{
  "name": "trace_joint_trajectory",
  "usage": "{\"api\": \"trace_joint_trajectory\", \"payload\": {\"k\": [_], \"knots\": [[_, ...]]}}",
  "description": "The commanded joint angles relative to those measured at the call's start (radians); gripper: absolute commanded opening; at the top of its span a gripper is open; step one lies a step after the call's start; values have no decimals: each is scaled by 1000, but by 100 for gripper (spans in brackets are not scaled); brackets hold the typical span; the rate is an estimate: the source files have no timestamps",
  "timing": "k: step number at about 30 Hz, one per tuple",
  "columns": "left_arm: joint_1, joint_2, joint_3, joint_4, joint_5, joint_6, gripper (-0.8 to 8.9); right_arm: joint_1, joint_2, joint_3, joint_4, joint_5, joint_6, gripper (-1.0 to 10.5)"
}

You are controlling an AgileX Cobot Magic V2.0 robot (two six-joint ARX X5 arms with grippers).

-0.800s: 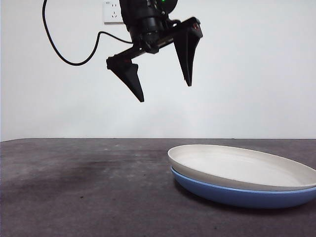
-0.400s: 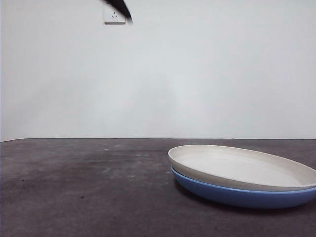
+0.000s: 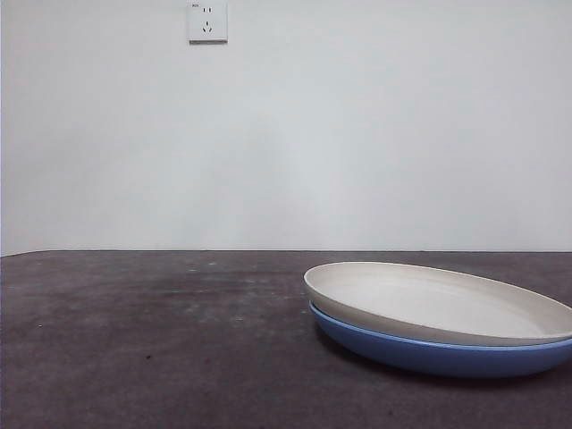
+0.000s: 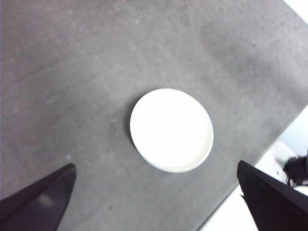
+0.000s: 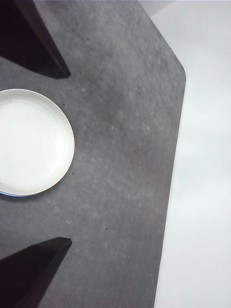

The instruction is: Pick up the white plate, put it on the blue plate, put it on desk

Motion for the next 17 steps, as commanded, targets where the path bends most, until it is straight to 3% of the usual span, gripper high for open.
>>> {"api": "trace_joint_trajectory", "payload": {"k": [1,17], "knots": [[-5,-72,-68,-39,-2,40,694,3,4,16,11,3,22,575],[-5,-610,-533,40,-2,50,693,4,96,16,-45,-14,79,575]]}}
